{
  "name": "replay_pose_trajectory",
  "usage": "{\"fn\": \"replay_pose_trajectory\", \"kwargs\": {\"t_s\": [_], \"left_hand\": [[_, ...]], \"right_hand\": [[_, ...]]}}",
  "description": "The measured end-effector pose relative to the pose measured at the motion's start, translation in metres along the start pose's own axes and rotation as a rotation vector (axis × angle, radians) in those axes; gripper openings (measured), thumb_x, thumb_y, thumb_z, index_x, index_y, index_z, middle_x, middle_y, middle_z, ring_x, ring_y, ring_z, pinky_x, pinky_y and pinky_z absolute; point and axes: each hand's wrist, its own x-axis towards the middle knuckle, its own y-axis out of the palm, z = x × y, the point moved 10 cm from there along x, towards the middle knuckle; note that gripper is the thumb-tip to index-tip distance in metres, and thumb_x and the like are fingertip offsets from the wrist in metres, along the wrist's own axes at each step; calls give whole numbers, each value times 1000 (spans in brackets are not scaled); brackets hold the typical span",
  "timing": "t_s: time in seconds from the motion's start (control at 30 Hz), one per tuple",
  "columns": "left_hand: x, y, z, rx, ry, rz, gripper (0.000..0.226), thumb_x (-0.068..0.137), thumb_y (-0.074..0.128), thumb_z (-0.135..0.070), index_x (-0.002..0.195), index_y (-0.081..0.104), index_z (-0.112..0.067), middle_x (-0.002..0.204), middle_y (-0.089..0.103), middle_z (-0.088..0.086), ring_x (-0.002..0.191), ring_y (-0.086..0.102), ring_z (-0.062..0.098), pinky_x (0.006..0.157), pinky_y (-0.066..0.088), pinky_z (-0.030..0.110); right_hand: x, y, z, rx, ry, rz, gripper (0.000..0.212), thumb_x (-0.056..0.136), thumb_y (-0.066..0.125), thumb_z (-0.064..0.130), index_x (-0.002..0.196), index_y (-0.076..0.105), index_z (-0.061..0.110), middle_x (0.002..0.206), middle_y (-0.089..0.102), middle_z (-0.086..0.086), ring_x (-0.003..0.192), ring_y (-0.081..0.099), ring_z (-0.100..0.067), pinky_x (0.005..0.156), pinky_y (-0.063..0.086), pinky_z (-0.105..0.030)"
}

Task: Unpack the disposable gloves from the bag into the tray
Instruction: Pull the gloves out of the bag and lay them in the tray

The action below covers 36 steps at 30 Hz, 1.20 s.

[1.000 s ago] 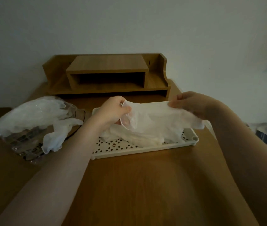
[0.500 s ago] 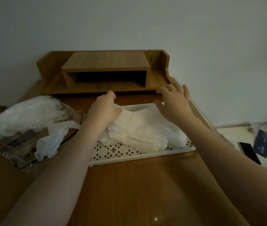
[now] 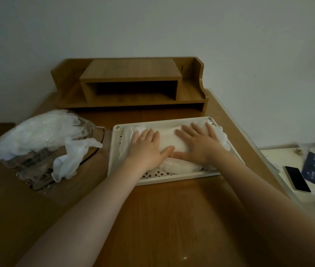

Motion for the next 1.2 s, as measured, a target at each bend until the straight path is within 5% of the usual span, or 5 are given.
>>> {"fn": "replay_pose_trajectory", "kwargs": {"t_s": [0.27,0.5,0.63,0.77,1.2], "left_hand": [[-10,6,26,-121,-182,74,113,72,33,-86,151,-7,-16,158,-14,5,144,-12,33,116,-2,47],[-55,-59,37,-331,80,-246,49,99,39,-39,144,34,-19,150,34,1,136,32,16,107,30,32],[-89,-97,93,-431,-4,-581,40,98,45,-19,137,42,-19,110,59,-3,93,53,8,74,40,21],[-103,-103,146,-677,-162,-719,28,98,42,-13,124,52,-15,104,58,-2,92,53,9,74,40,19],[-85,-58,190,-976,-315,-544,27,96,35,-5,97,58,-20,94,60,-4,90,56,11,72,42,20]], "right_hand": [[-12,13,-22,136,63,83,119,56,37,92,148,-12,36,159,-15,2,146,-12,-30,114,-8,-58],[-20,-48,52,2,-86,-207,78,81,40,75,145,30,32,160,6,0,146,-9,-26,106,-21,-58],[-22,-82,134,292,-283,-382,35,95,48,43,124,58,25,144,43,1,135,35,-20,114,18,-44],[-10,-97,203,382,-451,-514,17,92,53,11,95,69,5,100,67,-13,88,61,-30,76,49,-40],[76,-38,241,215,-123,-203,27,94,47,3,120,52,6,118,59,-12,102,60,-25,77,48,-30]]}}
